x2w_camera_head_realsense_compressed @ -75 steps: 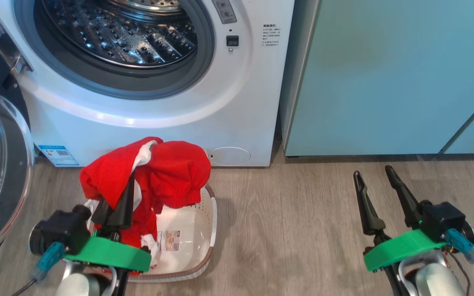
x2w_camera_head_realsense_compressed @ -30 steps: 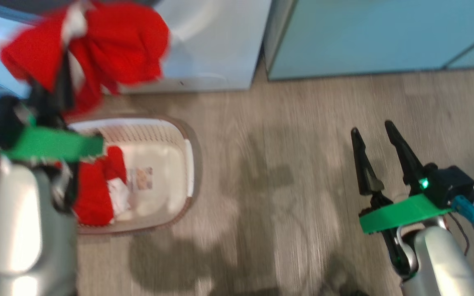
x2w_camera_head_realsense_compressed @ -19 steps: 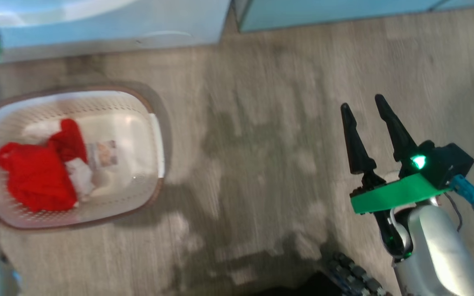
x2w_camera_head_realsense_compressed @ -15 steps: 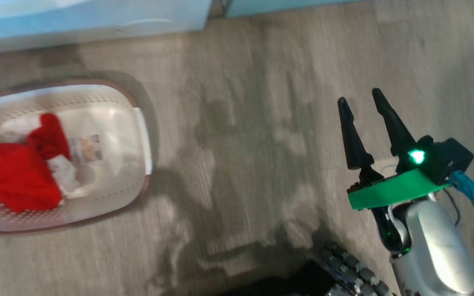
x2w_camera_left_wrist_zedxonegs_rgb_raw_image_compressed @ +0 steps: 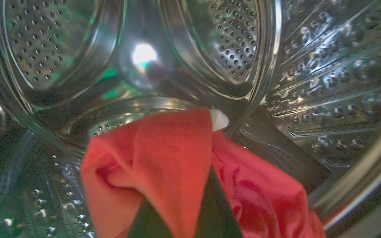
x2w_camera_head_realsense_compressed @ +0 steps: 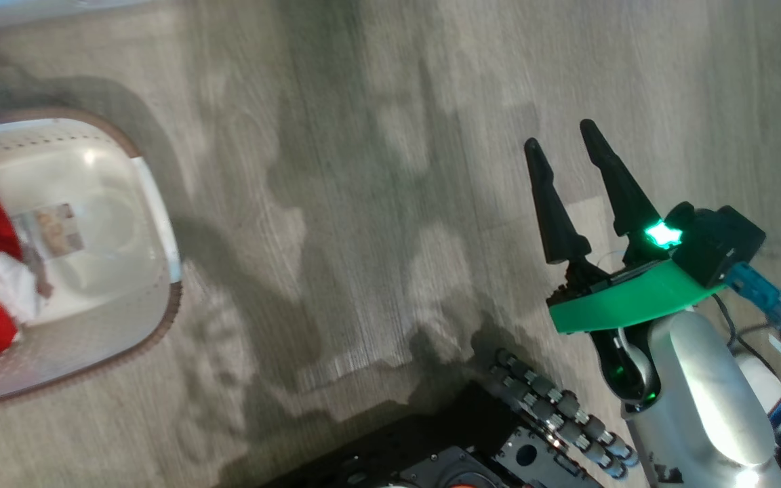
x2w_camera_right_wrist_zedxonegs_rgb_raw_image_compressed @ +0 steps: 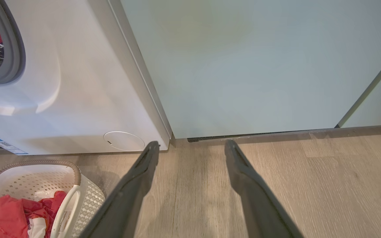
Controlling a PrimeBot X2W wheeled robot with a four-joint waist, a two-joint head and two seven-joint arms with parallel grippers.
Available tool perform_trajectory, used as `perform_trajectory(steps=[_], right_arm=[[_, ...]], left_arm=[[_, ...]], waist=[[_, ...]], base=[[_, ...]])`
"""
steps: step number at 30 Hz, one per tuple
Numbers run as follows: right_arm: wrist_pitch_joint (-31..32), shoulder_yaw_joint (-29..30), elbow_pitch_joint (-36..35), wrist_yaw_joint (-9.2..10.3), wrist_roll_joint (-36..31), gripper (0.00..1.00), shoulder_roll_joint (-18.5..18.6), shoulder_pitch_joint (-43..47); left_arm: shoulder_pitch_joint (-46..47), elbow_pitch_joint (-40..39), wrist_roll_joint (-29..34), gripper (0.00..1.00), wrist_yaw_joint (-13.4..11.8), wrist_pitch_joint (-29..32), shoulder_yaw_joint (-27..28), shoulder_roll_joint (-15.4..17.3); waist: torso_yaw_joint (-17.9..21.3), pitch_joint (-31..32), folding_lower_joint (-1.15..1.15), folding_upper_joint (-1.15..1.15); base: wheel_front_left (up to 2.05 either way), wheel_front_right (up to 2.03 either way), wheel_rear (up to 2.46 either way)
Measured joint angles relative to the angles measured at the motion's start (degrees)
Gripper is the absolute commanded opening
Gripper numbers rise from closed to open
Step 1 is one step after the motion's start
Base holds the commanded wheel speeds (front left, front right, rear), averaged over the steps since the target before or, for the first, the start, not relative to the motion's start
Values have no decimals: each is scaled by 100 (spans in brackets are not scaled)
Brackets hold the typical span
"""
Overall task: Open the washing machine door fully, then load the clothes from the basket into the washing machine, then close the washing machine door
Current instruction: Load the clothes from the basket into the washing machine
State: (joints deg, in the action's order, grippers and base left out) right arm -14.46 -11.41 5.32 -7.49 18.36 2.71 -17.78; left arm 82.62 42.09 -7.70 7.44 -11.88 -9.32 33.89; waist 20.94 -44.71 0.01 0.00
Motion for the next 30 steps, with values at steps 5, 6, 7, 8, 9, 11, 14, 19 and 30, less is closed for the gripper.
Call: perform_trajectory(steps=[5,6,7,8,9,11,14,19,30], right_arm=[[0,-141,-45,-1,85,100,0,-55],[0,-169,-52,0,103,100,0,-56],[0,-189,-55,0,114,100,-1,-60],[0,-202,-66,0,145,100,-1,-61],[0,-205,-80,0,168,100,-1,-62],[0,-214,-88,0,207,100,-1,-82],[0,-223,-90,0,215,100,-1,-82],[0,-260,-98,-1,256,100,-1,-82],[0,-346,-60,0,290,100,-3,-77]], left_arm=[[639,554,-180,0,0,207,-193,142],[744,644,-198,0,0,235,-211,151],[847,723,-198,0,0,252,-249,160],[954,784,-198,0,0,249,-268,168],[1070,849,-198,0,-3,226,-268,168],[1358,1057,-197,0,-3,178,-311,179],[1476,1172,-176,0,-5,153,-357,180],[1673,1460,-96,0,-7,45,-474,188],[1711,2007,-116,87,-4,-54,-765,183]], waist=[[192,-183,0,0],[226,-208,0,0],[258,-232,0,0],[288,-258,0,0],[316,-283,0,0],[391,-328,0,0],[427,-343,0,0],[473,-381,0,0],[487,-423,0,0]], base=[[0,0,0],[0,0,0],[0,0,0],[0,0,0],[0,0,0],[0,0,0],[0,0,0],[0,0,0],[0,0,0]])
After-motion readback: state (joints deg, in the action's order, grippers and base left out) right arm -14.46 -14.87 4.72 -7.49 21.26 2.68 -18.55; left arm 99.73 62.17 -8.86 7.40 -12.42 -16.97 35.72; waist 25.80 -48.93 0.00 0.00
